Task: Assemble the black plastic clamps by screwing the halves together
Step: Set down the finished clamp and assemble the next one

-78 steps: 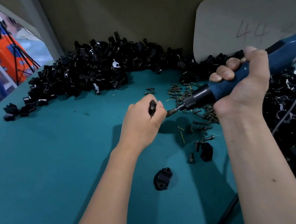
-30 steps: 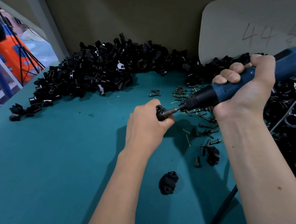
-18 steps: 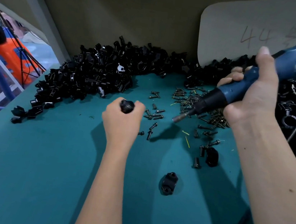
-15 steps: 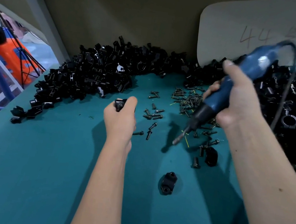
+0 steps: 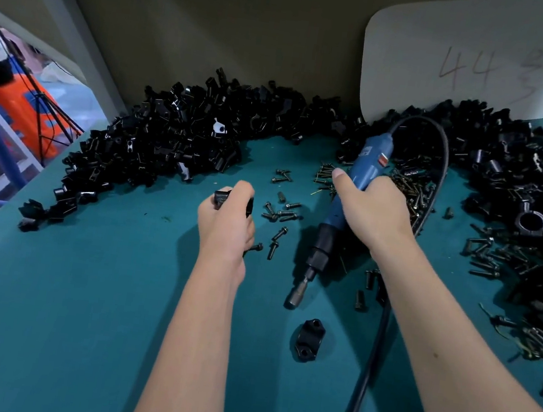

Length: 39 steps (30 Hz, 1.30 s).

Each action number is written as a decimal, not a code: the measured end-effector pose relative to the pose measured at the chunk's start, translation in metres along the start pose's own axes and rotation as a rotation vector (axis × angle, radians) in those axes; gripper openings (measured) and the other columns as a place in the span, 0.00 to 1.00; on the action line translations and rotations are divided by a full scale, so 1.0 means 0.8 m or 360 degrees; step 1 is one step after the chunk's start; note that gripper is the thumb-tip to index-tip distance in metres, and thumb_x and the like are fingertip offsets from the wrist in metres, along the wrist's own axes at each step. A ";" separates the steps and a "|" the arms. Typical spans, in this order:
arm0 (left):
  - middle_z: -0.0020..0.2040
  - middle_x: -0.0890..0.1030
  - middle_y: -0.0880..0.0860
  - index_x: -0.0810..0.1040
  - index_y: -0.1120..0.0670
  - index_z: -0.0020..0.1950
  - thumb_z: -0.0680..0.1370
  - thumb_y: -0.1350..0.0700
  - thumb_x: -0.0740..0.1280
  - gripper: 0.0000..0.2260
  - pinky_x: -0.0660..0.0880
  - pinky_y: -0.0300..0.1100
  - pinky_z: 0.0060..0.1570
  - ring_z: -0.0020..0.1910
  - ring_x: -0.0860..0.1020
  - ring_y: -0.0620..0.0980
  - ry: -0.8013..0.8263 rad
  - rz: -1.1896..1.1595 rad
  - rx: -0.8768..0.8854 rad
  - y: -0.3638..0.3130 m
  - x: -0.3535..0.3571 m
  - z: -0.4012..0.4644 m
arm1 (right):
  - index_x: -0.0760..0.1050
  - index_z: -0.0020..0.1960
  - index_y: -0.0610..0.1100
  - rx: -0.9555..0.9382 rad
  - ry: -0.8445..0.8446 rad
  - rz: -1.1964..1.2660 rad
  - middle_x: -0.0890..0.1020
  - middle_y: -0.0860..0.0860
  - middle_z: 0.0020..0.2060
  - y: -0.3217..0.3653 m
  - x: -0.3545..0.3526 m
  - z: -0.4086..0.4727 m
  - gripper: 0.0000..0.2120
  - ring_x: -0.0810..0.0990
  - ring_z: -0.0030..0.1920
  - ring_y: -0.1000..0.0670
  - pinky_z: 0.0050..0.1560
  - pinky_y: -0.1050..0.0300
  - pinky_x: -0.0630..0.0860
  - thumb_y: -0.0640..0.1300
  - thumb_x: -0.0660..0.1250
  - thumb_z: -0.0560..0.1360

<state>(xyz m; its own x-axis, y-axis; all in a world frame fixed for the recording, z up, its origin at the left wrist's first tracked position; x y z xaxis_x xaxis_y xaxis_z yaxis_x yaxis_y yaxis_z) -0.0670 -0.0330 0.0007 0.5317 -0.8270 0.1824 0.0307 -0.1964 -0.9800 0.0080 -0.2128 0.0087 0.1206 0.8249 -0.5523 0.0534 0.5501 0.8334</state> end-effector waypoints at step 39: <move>0.51 0.83 0.54 0.76 0.52 0.60 0.66 0.53 0.61 0.22 0.78 0.58 0.55 0.53 0.80 0.60 0.1114 0.0682 0.0355 -0.028 0.225 -0.123 | 0.83 0.40 0.50 -0.0550 -0.0179 -0.0094 0.75 0.55 0.25 -0.014 -0.221 -0.036 0.14 0.74 0.27 0.56 0.32 0.62 0.69 0.57 0.70 0.79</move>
<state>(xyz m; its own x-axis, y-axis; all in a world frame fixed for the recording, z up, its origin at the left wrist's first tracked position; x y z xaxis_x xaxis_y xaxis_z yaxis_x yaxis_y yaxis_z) -0.0551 -0.2295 0.0636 -0.1083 -0.9558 -0.2732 0.1516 0.2557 -0.9548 -0.0426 -0.3615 0.0963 0.2364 0.7814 -0.5775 -0.2720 0.6238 0.7327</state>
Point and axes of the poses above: each hand's wrist, its own z-axis towards the middle knuckle, its own x-axis out of the palm, y = z × x, the point moved 1 cm from there along z, towards the middle knuckle
